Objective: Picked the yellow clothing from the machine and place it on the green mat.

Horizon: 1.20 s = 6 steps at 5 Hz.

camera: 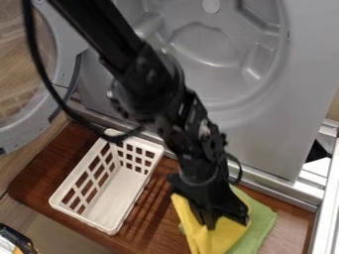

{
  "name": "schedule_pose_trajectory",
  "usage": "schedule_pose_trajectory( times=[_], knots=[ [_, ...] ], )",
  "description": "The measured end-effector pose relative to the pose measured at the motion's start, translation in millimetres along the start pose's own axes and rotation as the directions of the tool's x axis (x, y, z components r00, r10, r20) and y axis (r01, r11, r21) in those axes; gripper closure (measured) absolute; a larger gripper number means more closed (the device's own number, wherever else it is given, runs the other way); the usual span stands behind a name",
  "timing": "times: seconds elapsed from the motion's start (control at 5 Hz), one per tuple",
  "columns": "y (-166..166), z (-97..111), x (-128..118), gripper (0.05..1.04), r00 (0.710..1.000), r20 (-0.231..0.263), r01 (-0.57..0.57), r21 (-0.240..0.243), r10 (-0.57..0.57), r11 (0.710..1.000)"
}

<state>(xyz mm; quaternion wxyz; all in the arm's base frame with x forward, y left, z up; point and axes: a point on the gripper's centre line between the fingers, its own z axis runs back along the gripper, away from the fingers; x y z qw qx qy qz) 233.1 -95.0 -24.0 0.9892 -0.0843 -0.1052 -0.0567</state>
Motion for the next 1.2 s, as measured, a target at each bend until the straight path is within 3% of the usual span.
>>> schedule_pose_trajectory(
  times=[0.2, 0.4, 0.6, 0.8, 1.0, 1.2],
  knots=[
    [2.2, -16.3, -14.2, 0.884, 0.998, -0.058, 0.008, -0.007, -0.008, 1.0],
    [8.6, -16.2, -18.2, 0.636, 0.996, -0.089, 0.009, 0.013, -0.008, 1.0],
    [12.3, -14.9, -18.8, 0.324, 0.995, -0.101, 0.01, 0.023, -0.008, 1.0],
    [12.7, -6.7, -12.9, 0.088, 0.997, -0.082, 0.009, 0.034, -0.006, 0.999],
    [8.0, 4.8, -5.3, 0.079, 0.998, -0.066, 0.025, 0.052, -0.021, 0.998],
    [-2.2, 29.6, 10.6, 0.083, 0.996, -0.024, 0.083, 0.1, -0.081, 0.991]
  ],
)
